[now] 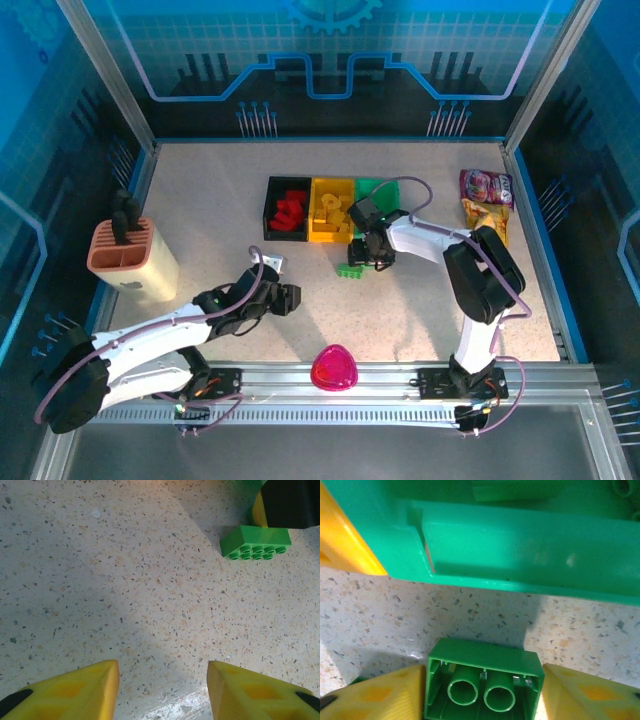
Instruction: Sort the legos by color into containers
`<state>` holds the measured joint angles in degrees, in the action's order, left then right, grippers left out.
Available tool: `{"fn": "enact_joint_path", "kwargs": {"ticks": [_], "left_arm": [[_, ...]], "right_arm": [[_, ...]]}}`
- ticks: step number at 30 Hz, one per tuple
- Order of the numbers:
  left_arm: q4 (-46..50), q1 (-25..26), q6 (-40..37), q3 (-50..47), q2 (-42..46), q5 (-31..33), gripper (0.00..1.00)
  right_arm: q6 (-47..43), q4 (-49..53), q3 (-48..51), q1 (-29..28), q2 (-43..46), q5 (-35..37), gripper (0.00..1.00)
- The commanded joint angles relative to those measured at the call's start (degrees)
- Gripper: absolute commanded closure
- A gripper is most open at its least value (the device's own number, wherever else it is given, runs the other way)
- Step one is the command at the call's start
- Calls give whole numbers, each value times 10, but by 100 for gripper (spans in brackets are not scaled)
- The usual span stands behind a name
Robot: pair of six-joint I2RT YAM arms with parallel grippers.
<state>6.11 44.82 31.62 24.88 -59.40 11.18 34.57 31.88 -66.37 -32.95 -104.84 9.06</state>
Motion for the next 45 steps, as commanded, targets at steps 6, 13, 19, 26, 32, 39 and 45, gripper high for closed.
{"fn": "enact_joint_path", "kwargs": {"ticks": [6,13,19,26,32,39,45], "left_arm": [[-7,5,5,-3,1,9,50],[-7,4,5,-2,3,7,50],[-12,7,4,4,-4,3,50],[-1,11,5,7,5,8,51],[11,12,5,8,15,12,51],[18,13,2,13,20,15,51],[28,14,-2,19,24,18,51]], "right_arm": [[4,14,11,-16,6,24,59],[-10,44,22,-12,92,63,60],[-54,57,-27,44,109,52,59],[-98,87,-137,97,67,48,59],[-115,114,-239,124,3,46,59],[-131,150,-354,146,-78,61,57],[-143,180,-406,142,-101,73,9]]}}
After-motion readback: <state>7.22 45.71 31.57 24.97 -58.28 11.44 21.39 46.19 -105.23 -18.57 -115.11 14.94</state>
